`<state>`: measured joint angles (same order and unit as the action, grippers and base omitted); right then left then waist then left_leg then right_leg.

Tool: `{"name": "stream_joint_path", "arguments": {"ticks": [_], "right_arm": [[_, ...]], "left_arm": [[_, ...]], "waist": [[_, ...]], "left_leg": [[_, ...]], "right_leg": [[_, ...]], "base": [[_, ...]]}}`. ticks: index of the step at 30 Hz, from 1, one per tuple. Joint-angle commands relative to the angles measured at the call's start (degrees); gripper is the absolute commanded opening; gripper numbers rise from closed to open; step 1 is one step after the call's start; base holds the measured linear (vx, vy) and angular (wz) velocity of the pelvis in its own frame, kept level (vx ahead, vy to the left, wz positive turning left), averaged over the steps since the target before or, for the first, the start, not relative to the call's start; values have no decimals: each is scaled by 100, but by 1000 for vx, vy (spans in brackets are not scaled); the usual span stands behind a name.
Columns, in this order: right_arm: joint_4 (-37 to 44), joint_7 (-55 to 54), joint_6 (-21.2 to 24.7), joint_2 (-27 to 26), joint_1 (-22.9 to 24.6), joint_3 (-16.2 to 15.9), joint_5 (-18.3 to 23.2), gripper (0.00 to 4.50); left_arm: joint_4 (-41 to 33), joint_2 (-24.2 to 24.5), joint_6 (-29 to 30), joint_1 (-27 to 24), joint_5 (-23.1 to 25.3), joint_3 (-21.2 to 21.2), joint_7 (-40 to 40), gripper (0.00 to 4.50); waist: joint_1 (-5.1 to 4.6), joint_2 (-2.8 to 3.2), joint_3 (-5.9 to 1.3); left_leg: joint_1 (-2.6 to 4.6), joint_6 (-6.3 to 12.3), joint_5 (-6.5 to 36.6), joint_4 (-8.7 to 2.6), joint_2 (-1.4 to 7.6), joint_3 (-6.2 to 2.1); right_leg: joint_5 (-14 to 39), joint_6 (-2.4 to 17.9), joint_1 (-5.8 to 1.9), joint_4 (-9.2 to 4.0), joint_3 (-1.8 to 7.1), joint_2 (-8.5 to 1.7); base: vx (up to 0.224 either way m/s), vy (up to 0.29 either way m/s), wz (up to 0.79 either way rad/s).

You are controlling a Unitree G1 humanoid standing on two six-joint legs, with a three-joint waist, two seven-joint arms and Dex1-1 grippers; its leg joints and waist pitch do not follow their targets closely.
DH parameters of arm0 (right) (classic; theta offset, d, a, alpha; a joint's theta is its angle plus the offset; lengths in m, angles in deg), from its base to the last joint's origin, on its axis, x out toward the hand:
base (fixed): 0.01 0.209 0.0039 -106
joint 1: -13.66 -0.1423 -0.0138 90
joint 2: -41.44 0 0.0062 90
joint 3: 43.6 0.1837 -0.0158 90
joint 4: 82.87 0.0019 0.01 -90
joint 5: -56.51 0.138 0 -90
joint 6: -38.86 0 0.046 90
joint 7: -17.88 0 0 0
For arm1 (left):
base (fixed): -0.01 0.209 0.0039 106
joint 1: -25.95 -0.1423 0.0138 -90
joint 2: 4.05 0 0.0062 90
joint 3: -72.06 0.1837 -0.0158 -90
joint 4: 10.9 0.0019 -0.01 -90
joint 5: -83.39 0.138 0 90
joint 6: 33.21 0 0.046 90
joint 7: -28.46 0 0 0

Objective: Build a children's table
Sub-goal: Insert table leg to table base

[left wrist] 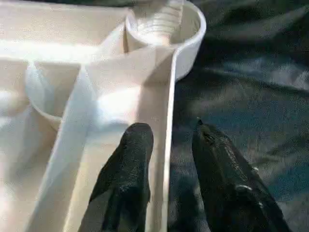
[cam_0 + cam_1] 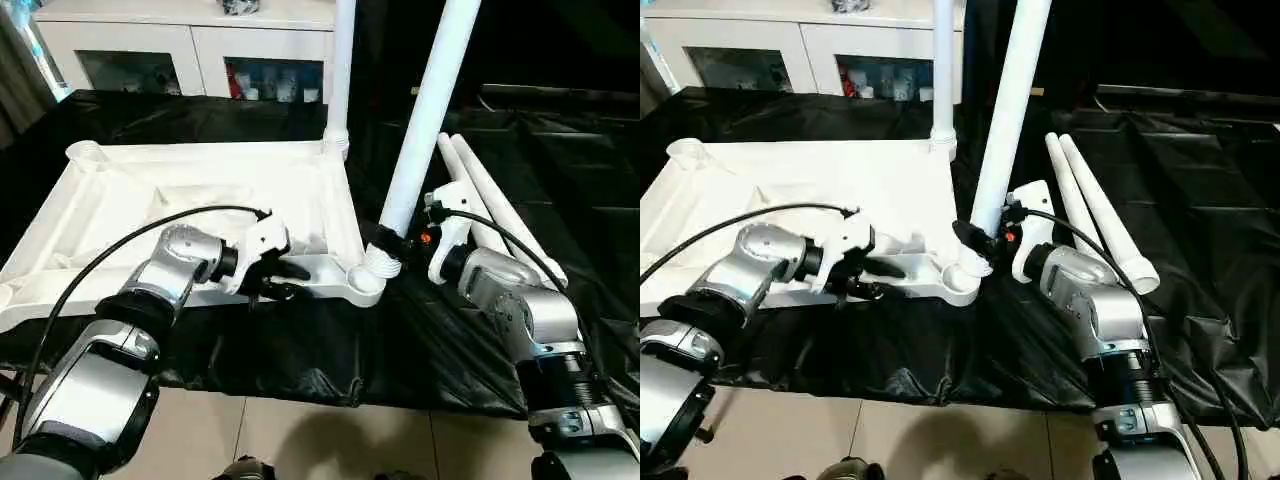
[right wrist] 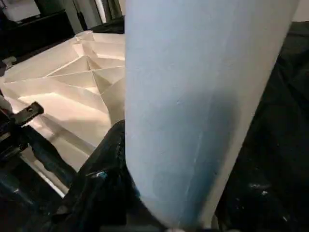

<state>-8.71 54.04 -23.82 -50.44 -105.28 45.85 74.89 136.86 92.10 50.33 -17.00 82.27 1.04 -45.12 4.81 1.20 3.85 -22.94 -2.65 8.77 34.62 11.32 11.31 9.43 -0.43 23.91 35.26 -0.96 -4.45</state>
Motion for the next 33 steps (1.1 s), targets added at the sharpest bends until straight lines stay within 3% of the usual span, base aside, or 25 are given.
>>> {"name": "stream_joint_path", "arguments": {"ticks": [1,9,10,12,13,16,20,28,32,33], "right_arm": [[191,-10,-33,19,39,-18,13,191],[201,118,-55,23,9,-138,-42,191],[197,139,-59,28,2,-150,-50,191],[183,166,-75,35,-11,-172,-74,191],[172,169,-82,32,-17,-177,-82,191],[146,206,-106,45,-35,-211,-107,191],[58,306,-159,83,-109,-313,-156,191],[-187,488,-330,191,-265,-447,-340,191],[-544,478,-543,202,-375,-378,-405,191],[-601,482,-577,190,-374,-378,-414,191]], "left_arm": [[97,42,-66,144,93,46,-80,128],[433,-30,-314,225,226,-69,58,81],[445,-34,-319,227,221,-82,52,50],[475,-39,-335,236,231,-93,42,40],[504,-43,-356,245,241,-99,37,40],[555,-47,-386,261,250,-115,20,2],[626,-46,-435,271,304,-121,-12,0],[453,-152,-182,195,254,-189,83,0],[-240,-370,320,-91,32,-317,293,0],[-442,-412,425,-198,23,-300,364,0]], "waist": [[-26,61,-514],[-25,60,-511],[-24,58,-511],[-21,59,-507],[-29,16,-505],[-19,38,-509],[-29,25,-511],[-63,61,-500],[-67,30,-500],[-65,-31,-505]], "left_leg": [[219,-197,1521,-392,110,-68],[222,-195,1563,-397,115,-69],[222,-193,1575,-395,112,-67],[225,-199,1607,-399,119,-70],[223,-188,1608,-400,118,-63],[219,-169,1534,-397,118,-67],[202,-132,1452,-395,114,-65],[220,-181,1626,-401,122,-73],[218,-122,1553,-389,135,-68],[204,-56,1471,-383,124,-52]], "right_leg": [[829,1438,-283,-354,102,-255],[809,1465,-279,-355,102,-257],[820,1468,-279,-359,102,-257],[890,1458,-277,-363,103,-265],[898,1454,-276,-367,104,-258],[879,1440,-278,-362,107,-267],[767,1469,-291,-349,104,-268],[980,1474,-277,-370,104,-270],[857,1568,-284,-365,111,-289],[811,1546,-295,-368,109,-267]], "base": [[0,0,0],[0,0,0],[0,0,0],[0,0,0],[0,0,0],[0,0,0],[0,0,0],[0,0,0],[0,0,0],[0,0,0]]}}
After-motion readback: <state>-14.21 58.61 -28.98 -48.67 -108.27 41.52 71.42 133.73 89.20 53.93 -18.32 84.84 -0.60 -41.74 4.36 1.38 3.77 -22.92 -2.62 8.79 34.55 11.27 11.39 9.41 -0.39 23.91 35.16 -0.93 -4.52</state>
